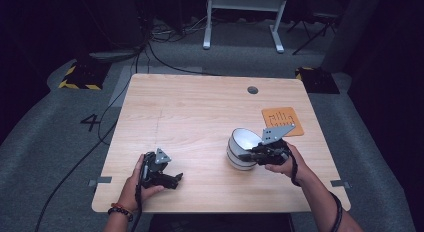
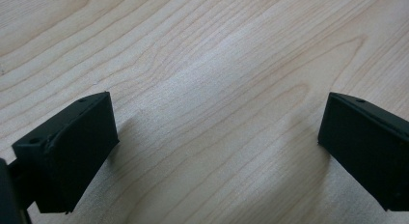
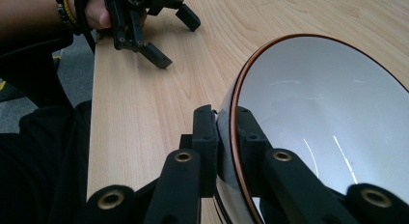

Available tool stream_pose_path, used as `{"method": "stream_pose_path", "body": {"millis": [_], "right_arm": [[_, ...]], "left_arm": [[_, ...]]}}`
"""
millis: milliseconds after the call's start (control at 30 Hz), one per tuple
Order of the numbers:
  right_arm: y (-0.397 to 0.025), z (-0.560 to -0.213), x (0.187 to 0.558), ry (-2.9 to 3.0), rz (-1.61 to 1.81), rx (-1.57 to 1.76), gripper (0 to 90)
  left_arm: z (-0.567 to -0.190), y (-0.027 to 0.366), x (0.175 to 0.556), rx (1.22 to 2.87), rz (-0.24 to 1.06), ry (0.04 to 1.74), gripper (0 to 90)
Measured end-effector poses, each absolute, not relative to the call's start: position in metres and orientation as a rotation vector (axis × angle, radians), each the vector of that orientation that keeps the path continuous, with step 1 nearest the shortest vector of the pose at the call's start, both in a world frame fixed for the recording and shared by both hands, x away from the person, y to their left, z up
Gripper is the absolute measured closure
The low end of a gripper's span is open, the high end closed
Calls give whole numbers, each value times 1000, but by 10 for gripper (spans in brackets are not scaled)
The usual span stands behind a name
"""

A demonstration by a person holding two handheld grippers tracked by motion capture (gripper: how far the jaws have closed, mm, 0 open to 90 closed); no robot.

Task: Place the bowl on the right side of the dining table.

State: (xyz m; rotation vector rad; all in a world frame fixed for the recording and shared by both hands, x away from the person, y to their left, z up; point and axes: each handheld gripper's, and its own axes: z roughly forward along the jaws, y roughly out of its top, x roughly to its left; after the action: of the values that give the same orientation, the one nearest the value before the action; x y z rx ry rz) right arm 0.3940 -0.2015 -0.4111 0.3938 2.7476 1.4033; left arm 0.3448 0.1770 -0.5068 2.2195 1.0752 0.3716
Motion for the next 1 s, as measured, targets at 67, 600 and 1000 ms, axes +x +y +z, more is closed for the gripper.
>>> {"method": "stream_pose_path", "body": {"millis": [67,600,1000], "right_arm": [[-201,-411,393,2747,1397,396,821],[-200,-409,389,2704,1387,375,812],[-203,-404,387,2676,1396,378,811]], "left_arm": [[-507,177,345,2222,372,1074,4],[-507,177,345,2220,371,1075,4],[-507,177,345,2219,372,1075,4]]}}
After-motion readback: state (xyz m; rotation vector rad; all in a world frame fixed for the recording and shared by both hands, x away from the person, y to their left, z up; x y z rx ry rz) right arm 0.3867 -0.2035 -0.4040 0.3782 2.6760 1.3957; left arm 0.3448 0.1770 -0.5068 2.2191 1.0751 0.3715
